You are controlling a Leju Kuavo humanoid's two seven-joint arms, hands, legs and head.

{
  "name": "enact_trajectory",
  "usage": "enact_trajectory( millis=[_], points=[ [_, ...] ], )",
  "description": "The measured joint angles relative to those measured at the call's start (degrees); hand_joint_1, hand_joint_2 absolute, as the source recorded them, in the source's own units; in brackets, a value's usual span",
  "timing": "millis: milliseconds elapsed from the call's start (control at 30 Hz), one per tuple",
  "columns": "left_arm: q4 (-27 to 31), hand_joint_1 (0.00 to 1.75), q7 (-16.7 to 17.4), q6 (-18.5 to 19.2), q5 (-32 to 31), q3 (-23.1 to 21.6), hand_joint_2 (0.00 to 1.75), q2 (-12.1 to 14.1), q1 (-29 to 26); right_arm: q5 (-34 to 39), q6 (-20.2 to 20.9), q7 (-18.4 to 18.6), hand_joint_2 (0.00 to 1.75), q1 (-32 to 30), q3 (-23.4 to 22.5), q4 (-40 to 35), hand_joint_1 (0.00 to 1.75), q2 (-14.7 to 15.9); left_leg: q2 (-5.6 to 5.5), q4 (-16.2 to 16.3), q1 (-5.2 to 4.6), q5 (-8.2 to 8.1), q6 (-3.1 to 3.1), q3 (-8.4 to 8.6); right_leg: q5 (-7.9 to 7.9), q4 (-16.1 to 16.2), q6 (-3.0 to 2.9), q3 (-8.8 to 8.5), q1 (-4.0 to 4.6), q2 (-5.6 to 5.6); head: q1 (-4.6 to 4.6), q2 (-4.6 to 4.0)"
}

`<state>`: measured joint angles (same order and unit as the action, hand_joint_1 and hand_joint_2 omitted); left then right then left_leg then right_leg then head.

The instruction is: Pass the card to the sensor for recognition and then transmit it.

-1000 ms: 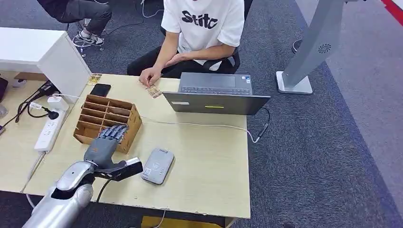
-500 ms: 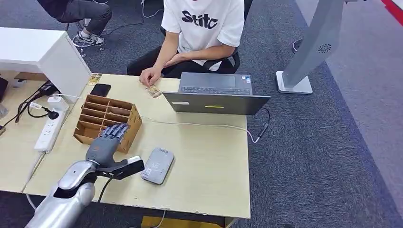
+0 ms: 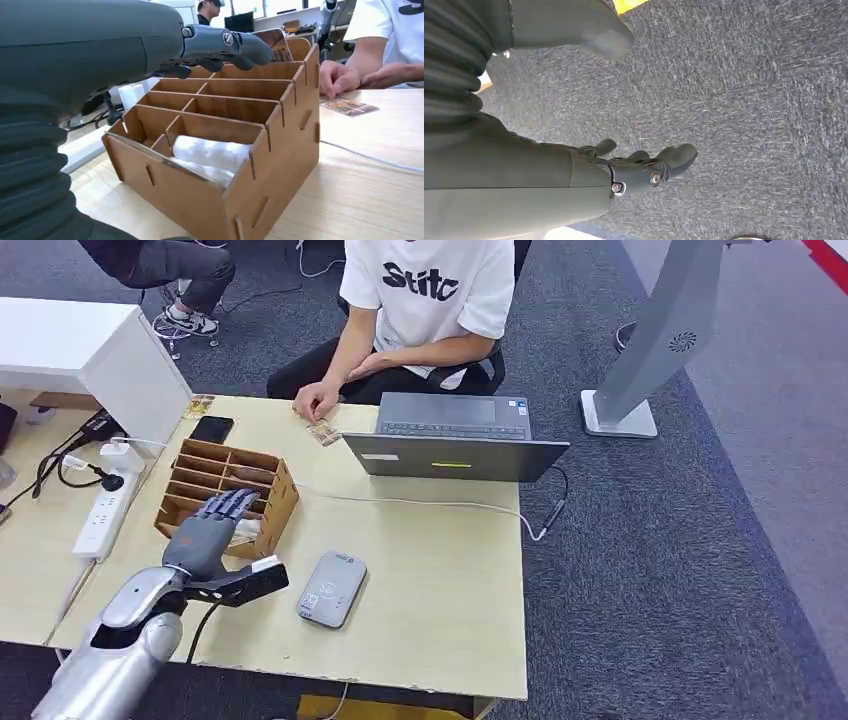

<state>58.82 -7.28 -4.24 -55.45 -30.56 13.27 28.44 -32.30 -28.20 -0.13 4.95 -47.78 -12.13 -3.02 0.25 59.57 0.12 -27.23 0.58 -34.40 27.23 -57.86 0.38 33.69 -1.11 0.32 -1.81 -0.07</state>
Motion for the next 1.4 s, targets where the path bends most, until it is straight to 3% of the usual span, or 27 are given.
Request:
enact_trajectory(
  millis=[767, 933, 1300, 1333, 1367, 1400],
  points=[
    [2.9, 0.0, 1.4, 6.8, 0.1, 0.2, 1.75, 4.1, 1.5, -0.7, 0.2, 0.4, 1.75, 0.0, -1.4, 0.0, 0.0, 0.0, 0.01, 0.0, 0.01, 0.0, 0.0, 0.01, 0.0, 0.0, 0.0, 0.0, 0.01, 0.01, 0.0, 0.0],
    [3.0, 0.0, 2.0, 9.0, 1.3, 0.0, 1.75, 5.9, 2.1, -1.4, 0.2, 0.5, 1.75, 0.0, -1.8, 0.0, 0.0, 0.0, 0.02, 0.0, 0.02, 0.0, -0.01, 0.02, 0.0, 0.0, 0.0, 0.01, 0.01, 0.02, 0.02, 0.0],
    [3.2, 0.0, 2.1, 10.4, 1.8, -0.2, 1.75, 8.3, 2.2, -1.9, 0.3, 0.5, 1.75, 0.0, -2.3, 0.0, 0.0, 0.0, 0.02, 0.0, 0.02, 0.0, -0.01, 0.02, 0.0, 0.0, 0.0, 0.01, 0.01, 0.02, 0.0, 0.0],
    [3.2, 0.21, 2.1, 10.5, 1.8, -0.3, 1.75, 8.3, 2.2, -1.9, 0.3, 0.5, 1.75, 0.0, -2.4, 0.0, 0.0, 0.0, 0.02, 0.0, 0.02, 0.0, -0.01, 0.02, 0.0, 0.0, 0.0, 0.0, 0.01, 0.02, 0.0, 0.0],
    [3.2, 1.34, 2.1, 10.6, 1.9, -0.3, 1.75, 8.5, 2.2, -1.9, 0.3, 0.5, 1.75, 0.0, -2.4, 0.0, 0.0, 0.0, 0.02, 0.0, 0.01, 0.0, -0.01, 0.02, 0.0, 0.0, 0.0, 0.0, 0.01, 0.02, 0.02, 0.0],
    [3.2, 1.61, 2.1, 11.0, 2.0, -0.3, 1.75, 8.5, 2.2, -1.9, 0.3, 0.5, 1.75, 0.0, -2.5, 0.0, 0.0, 0.0, 0.02, 0.0, 0.01, 0.0, -0.01, 0.02, 0.0, 0.0, 0.0, 0.0, 0.01, 0.02, 0.0, 0.0]
  ],
)
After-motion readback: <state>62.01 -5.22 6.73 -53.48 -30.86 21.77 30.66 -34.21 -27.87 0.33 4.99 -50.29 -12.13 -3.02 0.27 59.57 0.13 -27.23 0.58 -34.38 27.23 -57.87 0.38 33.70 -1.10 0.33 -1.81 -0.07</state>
